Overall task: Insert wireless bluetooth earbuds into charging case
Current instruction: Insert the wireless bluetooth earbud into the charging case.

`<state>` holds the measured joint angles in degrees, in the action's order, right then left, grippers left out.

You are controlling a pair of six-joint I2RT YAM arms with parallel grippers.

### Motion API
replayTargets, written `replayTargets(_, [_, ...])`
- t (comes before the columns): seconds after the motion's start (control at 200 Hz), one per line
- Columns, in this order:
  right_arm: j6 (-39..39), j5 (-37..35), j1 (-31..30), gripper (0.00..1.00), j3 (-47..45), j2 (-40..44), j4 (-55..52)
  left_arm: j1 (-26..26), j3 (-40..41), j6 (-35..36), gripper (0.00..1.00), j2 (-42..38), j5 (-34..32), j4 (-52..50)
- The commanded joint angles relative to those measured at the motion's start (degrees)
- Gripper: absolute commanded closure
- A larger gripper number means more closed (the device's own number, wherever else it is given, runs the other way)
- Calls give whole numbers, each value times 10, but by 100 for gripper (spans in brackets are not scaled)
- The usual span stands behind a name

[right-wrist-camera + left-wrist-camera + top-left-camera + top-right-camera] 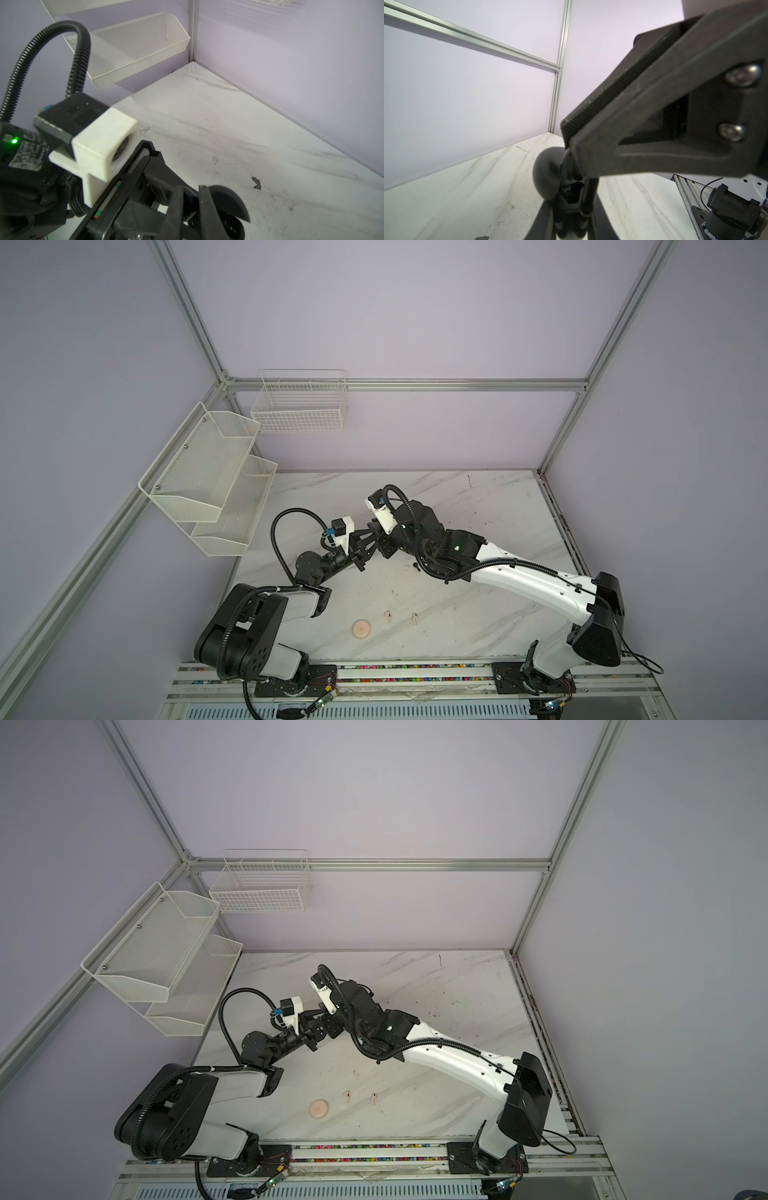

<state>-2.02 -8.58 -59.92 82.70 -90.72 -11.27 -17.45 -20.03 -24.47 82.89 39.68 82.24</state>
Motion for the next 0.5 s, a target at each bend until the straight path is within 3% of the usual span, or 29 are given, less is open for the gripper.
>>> replayTargets(0.0, [-2, -5, 8, 93, -10, 6, 8, -2, -8, 7, 100, -14, 7, 37])
replayTargets(0.495, [-4, -10, 25, 94, -1, 26, 4, -2, -9, 8, 100, -12, 8, 36])
